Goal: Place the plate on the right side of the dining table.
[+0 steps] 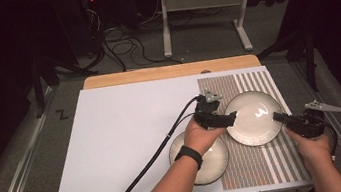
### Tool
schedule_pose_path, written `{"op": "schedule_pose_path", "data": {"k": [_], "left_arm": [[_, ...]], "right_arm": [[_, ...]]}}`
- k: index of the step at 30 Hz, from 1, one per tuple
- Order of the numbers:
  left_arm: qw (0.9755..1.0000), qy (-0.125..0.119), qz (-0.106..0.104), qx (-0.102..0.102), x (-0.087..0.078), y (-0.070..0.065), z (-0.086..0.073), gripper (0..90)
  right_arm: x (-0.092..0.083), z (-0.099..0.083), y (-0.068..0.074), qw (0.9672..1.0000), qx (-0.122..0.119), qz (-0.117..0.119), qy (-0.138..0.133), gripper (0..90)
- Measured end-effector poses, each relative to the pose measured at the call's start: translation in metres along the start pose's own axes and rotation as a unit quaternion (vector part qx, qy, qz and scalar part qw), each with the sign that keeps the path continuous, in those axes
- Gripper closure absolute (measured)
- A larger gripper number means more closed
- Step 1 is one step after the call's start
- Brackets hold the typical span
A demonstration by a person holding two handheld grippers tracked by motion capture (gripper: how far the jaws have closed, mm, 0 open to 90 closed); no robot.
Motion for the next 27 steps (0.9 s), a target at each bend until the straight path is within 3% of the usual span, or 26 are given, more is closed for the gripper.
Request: {"op": "schedule_pose_path", "data": {"k": [7,12,15,25,27], "left_arm": [[0.9999,-0.013,0.006,0.003,-0.027,0.010,-0.003,9.4],[0.9998,-0.008,0.017,0.006,-0.048,0.021,-0.014,0.7],[0.9996,-0.011,0.024,0.013,-0.065,0.029,-0.022,0.1],[0.9980,-0.043,0.045,0.006,-0.151,0.064,-0.052,0.1],[0.9976,-0.053,0.044,-0.011,-0.170,0.071,-0.060,0.1]], "right_arm": [[0.000,0.000,0.001,1.0000,-0.001,-0.005,0.002,85.0],[0.001,0.000,0.001,1.0000,0.000,-0.007,0.002,84.9],[0.001,0.000,0.000,1.0000,0.001,-0.008,0.003,84.8],[0.005,0.000,-0.001,0.9997,0.007,-0.021,0.011,83.6],[0.006,-0.001,-0.002,0.9994,0.008,-0.028,0.017,82.8]]}}
Point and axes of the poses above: each handheld gripper's, and its own axes: x roughly forward along the jaws, z roughly out of its top, y roughly to its left, the point moved 4 cm from there along x, roughly forward along the jaws, and after that the axes turned 8 degrees about -y, right-handed, at the moved point
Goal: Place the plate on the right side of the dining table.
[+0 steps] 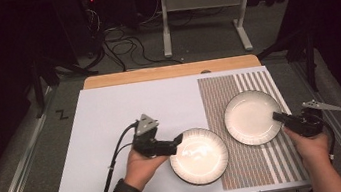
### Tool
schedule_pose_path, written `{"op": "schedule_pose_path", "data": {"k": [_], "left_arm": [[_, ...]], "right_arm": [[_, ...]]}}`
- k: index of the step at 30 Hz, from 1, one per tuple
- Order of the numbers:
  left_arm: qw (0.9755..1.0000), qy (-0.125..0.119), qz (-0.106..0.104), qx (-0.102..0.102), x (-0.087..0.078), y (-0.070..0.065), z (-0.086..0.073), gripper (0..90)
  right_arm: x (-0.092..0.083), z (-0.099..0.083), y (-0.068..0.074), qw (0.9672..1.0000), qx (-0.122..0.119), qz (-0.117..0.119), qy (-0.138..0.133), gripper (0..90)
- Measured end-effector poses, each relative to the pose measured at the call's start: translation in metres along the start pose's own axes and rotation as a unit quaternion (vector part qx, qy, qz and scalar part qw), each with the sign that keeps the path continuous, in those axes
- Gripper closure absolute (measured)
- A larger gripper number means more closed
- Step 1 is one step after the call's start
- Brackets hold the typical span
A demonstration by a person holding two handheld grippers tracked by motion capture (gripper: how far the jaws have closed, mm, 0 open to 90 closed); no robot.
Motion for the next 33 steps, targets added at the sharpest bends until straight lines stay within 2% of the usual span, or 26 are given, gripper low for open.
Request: {"op": "schedule_pose_path", "data": {"k": [1,6,13,18,27,33], "left_arm": [[1.0000,-0.003,0.002,-0.009,-0.012,0.006,-0.004,0.1],[0.9996,-0.007,0.027,-0.008,-0.047,0.025,-0.020,0.1],[0.9987,-0.008,0.047,-0.016,-0.073,0.046,-0.027,0.1],[0.9978,-0.008,0.062,-0.024,-0.082,0.058,-0.031,0.1],[0.9968,0.011,0.071,-0.036,-0.081,0.069,-0.043,0.1],[0.9964,0.013,0.070,-0.045,-0.080,0.071,-0.047,0.1]], "right_arm": [[0.001,-0.001,-0.001,1.0000,0.003,-0.004,0.004,82.4],[0.003,-0.001,-0.002,0.9998,0.005,-0.016,0.012,81.6],[0.010,0.002,-0.002,0.9996,0.007,-0.023,0.018,80.8],[0.016,-0.001,-0.007,0.9989,0.025,-0.026,0.028,78.9],[0.025,-0.007,-0.017,0.9971,0.055,-0.028,0.044,75.8],[0.026,-0.010,-0.019,0.9966,0.046,-0.035,0.059,72.1]]}}
Point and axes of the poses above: each handheld gripper's, and its own axes: x roughly forward along the jaws, z roughly out of its top, y roughly to its left, the point moved 4 cm from there along x, roughly forward along the jaws, and after that the axes turned 8 degrees about -y, right-handed, at the moved point
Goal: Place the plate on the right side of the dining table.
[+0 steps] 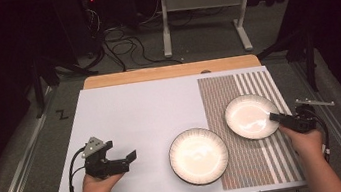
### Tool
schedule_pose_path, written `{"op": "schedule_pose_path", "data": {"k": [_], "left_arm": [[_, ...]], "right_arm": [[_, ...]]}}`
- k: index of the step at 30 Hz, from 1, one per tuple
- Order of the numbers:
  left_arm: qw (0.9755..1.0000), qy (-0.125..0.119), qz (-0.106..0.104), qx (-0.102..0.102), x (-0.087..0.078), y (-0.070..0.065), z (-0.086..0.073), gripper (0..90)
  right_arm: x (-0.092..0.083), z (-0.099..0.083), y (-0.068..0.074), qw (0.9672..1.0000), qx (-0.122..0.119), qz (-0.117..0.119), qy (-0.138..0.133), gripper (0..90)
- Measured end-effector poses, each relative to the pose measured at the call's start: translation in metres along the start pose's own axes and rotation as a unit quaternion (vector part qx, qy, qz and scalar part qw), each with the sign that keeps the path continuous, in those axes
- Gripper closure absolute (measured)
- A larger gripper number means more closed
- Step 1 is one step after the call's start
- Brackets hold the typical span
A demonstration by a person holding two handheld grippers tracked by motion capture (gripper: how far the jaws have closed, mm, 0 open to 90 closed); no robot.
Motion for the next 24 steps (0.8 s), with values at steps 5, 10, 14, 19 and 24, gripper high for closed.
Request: {"op": "schedule_pose_path", "data": {"k": [5,10,14,19,24], "left_arm": [[1.0000,0.000,0.002,-0.003,0.001,0.000,-0.001,0.1],[1.0000,0.003,0.006,0.000,0.001,0.001,-0.003,0.1],[1.0000,0.004,0.009,-0.001,0.000,0.003,-0.005,0.1],[1.0000,0.001,0.007,0.001,-0.002,0.001,-0.006,0.1],[0.9999,-0.010,-0.006,0.003,-0.008,-0.003,-0.004,0.1]], "right_arm": [[0.000,-0.003,-0.001,0.9999,-0.004,-0.004,0.009,61.8],[-0.005,0.000,0.000,0.9999,-0.011,-0.009,0.000,51.4],[-0.012,0.001,0.004,0.9993,-0.030,-0.017,-0.012,42.4],[-0.026,0.001,0.017,0.9979,-0.056,-0.014,-0.029,35.1],[-0.039,0.000,0.037,0.9955,-0.081,-0.006,-0.049,25.2]]}}
Point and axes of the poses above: each handheld gripper's, and its own axes: x roughly forward along the jaws, z roughly out of its top, y roughly to its left, the point moved 4 cm from there along x, roughly forward along the jaws, and after that the axes turned 8 degrees about -y, right-handed, at the moved point
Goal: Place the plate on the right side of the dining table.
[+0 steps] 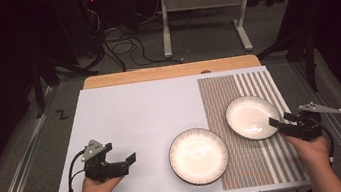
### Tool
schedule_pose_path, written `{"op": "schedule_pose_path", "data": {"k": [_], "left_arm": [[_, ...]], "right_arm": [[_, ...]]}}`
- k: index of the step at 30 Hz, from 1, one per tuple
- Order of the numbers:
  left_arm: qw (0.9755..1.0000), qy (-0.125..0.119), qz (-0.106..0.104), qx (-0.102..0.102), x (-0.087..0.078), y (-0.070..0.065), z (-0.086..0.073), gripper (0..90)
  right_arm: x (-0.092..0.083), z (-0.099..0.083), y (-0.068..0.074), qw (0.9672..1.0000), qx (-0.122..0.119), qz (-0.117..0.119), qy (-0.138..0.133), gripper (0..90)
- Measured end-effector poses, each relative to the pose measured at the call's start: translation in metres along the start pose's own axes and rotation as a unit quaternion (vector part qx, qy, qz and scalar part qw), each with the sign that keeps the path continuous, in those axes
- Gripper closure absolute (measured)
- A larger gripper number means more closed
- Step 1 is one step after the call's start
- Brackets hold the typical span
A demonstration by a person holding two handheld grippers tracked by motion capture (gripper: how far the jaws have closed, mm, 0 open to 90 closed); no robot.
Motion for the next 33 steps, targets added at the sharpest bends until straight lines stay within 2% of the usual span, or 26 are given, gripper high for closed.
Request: {"op": "schedule_pose_path", "data": {"k": [4,9,13,21,25,28,30,33], "left_arm": [[0.9999,-0.008,-0.009,0.005,-0.006,-0.004,0.001,0.1],[0.9998,-0.015,-0.012,0.009,-0.014,-0.004,0.002,0.1],[0.9996,-0.021,-0.014,0.015,-0.021,-0.005,0.002,0.1],[0.9990,-0.031,-0.020,0.026,-0.027,-0.010,0.003,0.1],[0.9981,-0.042,-0.022,0.040,-0.030,-0.017,0.005,0.1],[0.9970,-0.056,-0.021,0.049,-0.031,-0.019,0.005,0.1],[0.9967,-0.064,-0.022,0.045,-0.028,-0.017,0.003,0.1],[0.9972,-0.062,-0.017,0.037,-0.021,-0.014,0.001,0.1]], "right_arm": [[-0.008,0.000,0.018,0.9998,-0.009,0.008,-0.014,17.7],[-0.017,-0.002,0.047,0.9990,-0.034,0.010,-0.026,8.2],[-0.023,-0.002,0.073,0.9981,-0.044,0.022,-0.037,5.0],[-0.030,0.005,0.133,0.9927,-0.080,0.058,-0.069,0.4],[-0.031,0.005,0.158,0.9881,-0.098,0.081,-0.086,0.3],[-0.031,0.002,0.167,0.9850,-0.104,0.092,-0.104,0.3],[-0.029,0.002,0.167,0.9832,-0.105,0.092,-0.117,0.3],[-0.023,0.002,0.162,0.9829,-0.108,0.091,-0.118,0.3]]}}
Point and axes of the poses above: each handheld gripper's, and its own axes: x roughly forward along the jaws, z roughly out of its top, y roughly to its left, the point moved 4 cm from there along x, roughly forward along the jaws, and after that the axes turned 8 degrees about -y, right-handed, at the moved point
